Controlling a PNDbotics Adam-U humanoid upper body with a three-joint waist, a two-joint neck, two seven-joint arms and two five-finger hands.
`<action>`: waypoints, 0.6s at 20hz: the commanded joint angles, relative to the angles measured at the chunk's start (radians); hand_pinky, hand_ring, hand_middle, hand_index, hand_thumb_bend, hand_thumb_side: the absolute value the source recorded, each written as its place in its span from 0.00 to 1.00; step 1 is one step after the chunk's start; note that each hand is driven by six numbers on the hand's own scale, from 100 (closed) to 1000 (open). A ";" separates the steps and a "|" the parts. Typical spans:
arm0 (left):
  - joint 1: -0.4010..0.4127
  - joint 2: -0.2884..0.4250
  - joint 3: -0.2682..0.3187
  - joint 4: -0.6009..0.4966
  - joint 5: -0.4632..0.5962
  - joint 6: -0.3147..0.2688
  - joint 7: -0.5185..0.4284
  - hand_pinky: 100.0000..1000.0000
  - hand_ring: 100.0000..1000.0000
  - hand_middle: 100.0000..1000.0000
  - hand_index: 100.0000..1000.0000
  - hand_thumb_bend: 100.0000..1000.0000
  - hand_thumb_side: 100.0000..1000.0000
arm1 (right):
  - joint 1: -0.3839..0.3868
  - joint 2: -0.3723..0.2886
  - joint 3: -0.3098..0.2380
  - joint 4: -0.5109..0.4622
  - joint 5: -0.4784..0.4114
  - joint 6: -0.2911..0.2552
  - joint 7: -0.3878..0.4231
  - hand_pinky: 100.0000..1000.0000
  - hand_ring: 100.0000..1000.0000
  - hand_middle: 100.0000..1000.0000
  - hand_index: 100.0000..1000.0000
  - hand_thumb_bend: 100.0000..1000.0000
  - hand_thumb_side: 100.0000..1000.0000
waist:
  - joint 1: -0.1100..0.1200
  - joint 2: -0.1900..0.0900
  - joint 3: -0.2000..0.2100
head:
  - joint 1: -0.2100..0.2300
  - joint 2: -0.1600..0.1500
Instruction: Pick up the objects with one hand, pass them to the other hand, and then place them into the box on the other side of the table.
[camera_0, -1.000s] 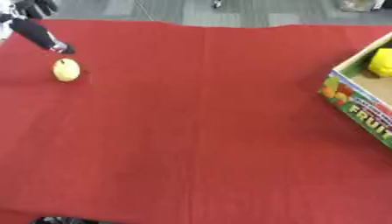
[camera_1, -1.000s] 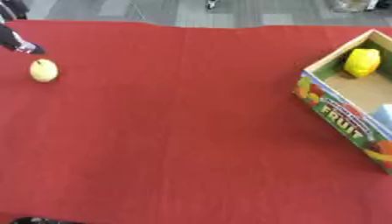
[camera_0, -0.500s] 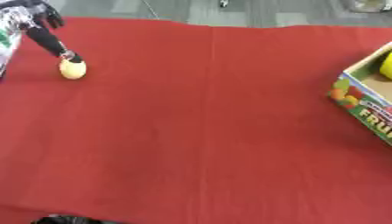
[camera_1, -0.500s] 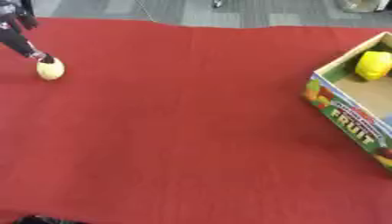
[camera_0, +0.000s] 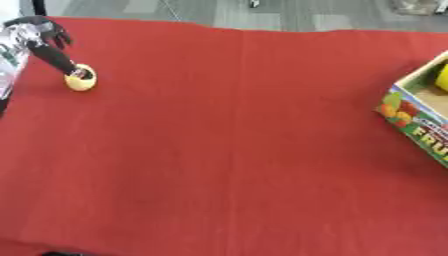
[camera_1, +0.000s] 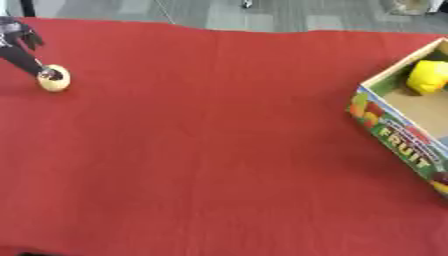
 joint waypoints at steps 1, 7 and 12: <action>-0.024 0.023 0.015 -0.002 -0.008 0.004 0.005 0.75 0.76 0.72 0.81 0.56 0.13 | -0.006 -0.025 -0.009 -0.022 0.005 -0.006 0.001 1.00 1.00 1.00 1.00 0.00 0.36 | 0.000 -0.015 -0.001 | 0.004 -0.014; -0.017 0.022 0.043 0.042 -0.033 0.031 0.024 0.75 0.76 0.73 0.81 0.43 0.07 | -0.006 -0.017 -0.008 -0.022 0.021 -0.012 0.002 1.00 1.00 1.00 1.00 0.00 0.34 | -0.005 0.001 -0.005 | 0.029 -0.018; -0.023 0.007 0.052 0.090 -0.050 0.072 0.061 0.75 0.76 0.73 0.81 0.42 0.09 | -0.006 -0.012 -0.006 -0.019 0.039 -0.018 0.000 1.00 1.00 1.00 1.00 0.00 0.34 | -0.007 0.008 -0.007 | 0.048 -0.023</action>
